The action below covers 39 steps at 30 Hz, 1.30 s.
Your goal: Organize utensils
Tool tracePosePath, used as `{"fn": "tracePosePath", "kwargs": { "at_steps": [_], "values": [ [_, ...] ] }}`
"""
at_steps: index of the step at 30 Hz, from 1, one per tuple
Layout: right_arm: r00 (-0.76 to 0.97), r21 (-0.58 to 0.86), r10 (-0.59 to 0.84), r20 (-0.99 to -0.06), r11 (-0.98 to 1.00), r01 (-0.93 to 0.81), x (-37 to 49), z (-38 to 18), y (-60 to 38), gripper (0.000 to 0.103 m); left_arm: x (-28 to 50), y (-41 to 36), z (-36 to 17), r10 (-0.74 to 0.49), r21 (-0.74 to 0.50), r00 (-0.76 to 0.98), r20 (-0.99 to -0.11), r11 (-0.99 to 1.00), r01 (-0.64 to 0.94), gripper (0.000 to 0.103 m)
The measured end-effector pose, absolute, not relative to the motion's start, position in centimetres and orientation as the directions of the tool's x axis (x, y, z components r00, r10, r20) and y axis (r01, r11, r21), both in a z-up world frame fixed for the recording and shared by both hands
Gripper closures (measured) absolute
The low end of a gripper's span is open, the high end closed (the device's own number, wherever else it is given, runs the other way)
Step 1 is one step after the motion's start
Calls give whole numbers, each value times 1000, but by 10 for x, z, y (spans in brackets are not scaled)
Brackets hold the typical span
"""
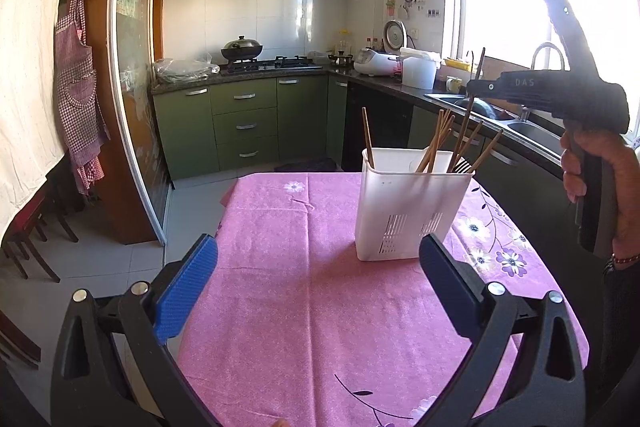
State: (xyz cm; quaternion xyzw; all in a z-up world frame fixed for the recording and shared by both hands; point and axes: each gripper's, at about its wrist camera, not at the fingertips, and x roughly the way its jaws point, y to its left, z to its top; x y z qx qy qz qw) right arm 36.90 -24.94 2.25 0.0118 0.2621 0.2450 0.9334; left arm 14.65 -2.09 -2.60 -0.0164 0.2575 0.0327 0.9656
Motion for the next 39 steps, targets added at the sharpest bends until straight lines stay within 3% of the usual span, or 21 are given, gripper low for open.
{"fn": "tracePosePath", "kwargs": {
  "at_steps": [13,19,25,29,30,34,39],
  "values": [
    [735,95,423,-530,891,-444,372,-26,-237,96,147,-28,-31,32,-17,854,-519,999,-48,7],
    [779,70,430,-456,890,-451,334,-3,-249,95,144,-29,-30,27,-20,857,-514,999,-43,7],
    [820,70,421,-388,900,-429,264,-2,-279,67,137,-28,-30,21,-27,861,-508,999,-41,7],
    [825,97,394,-405,916,-390,223,-36,-303,30,130,-28,-35,25,-23,859,-511,999,-43,7],
    [824,107,389,-413,919,-380,214,-45,-309,26,128,-28,-36,25,-23,858,-513,999,-43,7],
    [815,148,378,-438,925,-349,184,-75,-331,14,118,-30,-41,29,-17,857,-514,999,-44,7],
    [845,153,358,-397,934,-324,144,-86,-349,5,101,-30,-44,33,-12,856,-515,999,-45,7]
  ]
}}
